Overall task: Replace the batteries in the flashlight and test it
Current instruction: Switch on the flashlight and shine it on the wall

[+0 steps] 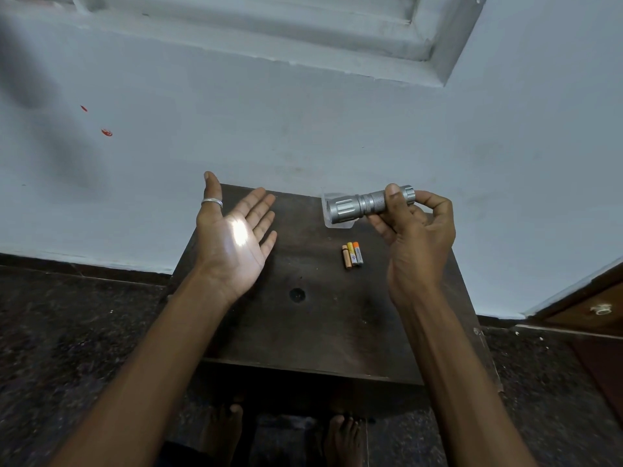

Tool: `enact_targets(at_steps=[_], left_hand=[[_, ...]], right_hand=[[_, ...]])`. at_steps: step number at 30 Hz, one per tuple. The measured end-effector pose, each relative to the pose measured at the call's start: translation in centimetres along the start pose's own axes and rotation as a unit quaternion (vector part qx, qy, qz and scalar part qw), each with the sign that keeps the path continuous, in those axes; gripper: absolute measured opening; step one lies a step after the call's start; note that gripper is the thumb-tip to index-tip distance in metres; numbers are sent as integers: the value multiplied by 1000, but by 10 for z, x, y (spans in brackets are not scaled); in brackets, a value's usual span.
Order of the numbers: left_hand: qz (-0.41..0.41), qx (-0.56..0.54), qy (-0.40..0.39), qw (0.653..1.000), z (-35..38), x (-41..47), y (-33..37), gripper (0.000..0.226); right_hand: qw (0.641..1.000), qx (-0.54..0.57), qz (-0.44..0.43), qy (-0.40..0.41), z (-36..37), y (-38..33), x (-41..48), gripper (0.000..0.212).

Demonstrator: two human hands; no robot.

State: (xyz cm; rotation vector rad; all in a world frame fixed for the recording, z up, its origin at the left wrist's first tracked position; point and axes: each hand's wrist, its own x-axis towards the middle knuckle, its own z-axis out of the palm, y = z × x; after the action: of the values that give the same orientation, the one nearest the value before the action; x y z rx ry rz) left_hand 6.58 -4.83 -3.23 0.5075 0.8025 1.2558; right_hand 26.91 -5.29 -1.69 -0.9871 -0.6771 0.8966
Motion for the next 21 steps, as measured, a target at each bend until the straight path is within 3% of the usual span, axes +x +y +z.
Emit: enact_targets(at_steps=[21], left_hand=[[-3, -6, 9, 1000, -2, 0, 0, 92]], right_hand=[[999, -4, 37, -10, 0, 1, 0, 27]])
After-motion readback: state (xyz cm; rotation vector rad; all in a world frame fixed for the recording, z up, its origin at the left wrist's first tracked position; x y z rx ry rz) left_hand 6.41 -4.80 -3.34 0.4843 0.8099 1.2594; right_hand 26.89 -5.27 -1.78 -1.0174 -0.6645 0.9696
